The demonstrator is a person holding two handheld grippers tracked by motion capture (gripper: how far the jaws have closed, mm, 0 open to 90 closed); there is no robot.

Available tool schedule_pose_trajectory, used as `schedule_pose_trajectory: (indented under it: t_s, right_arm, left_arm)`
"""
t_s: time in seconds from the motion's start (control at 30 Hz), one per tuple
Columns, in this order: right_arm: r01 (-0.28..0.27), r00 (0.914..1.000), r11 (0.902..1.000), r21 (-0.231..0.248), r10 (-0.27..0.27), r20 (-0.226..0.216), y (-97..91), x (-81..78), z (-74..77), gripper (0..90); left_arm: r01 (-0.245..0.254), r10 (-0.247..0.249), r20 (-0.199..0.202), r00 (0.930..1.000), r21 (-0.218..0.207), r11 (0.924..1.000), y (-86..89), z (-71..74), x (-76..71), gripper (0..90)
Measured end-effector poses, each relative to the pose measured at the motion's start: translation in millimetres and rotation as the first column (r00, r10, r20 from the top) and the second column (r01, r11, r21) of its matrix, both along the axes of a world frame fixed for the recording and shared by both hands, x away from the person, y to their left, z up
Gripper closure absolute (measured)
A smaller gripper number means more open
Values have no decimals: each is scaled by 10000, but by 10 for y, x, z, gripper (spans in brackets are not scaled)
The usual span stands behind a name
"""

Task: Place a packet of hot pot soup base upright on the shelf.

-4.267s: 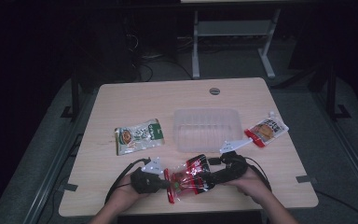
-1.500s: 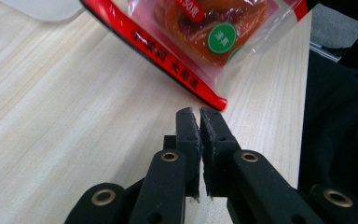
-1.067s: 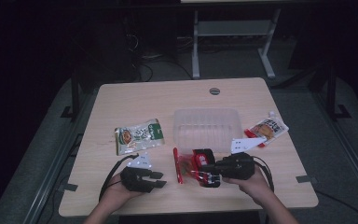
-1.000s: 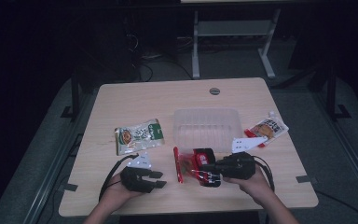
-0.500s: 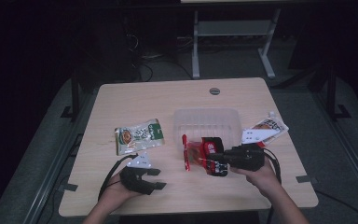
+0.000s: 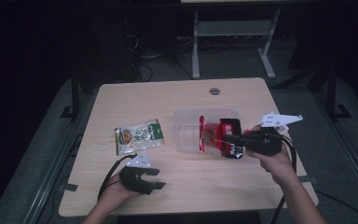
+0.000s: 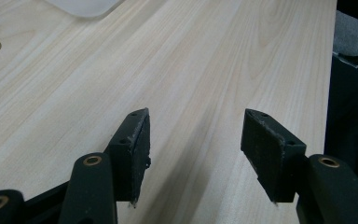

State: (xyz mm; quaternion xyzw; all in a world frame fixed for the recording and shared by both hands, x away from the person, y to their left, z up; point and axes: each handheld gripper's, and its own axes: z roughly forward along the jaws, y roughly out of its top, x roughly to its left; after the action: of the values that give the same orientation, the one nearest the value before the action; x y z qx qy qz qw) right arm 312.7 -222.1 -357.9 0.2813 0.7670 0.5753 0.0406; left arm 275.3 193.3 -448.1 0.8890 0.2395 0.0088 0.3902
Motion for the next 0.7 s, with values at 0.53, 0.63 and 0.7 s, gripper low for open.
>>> schedule_pose_trajectory:
  t_s: [0.53, 0.63, 0.7]
  right_arm:
    - [1684, 9855, 9854, -236, -1678, 254, -463, 141, 30, 900]
    - [1897, 9816, 9815, -255, -1891, 255, -528, 138, 33, 899]
    - [2052, 9785, 9783, -273, -2045, 284, -572, 138, 34, 900]
  left_arm:
    - [47, -46, -45, 10000, 60, 10000, -15, -10, -5, 419]
    - [41, -40, -48, 10000, 66, 10000, -13, -9, -6, 419]
    - [27, -27, -40, 10000, 41, 10000, -12, -10, -7, 419]
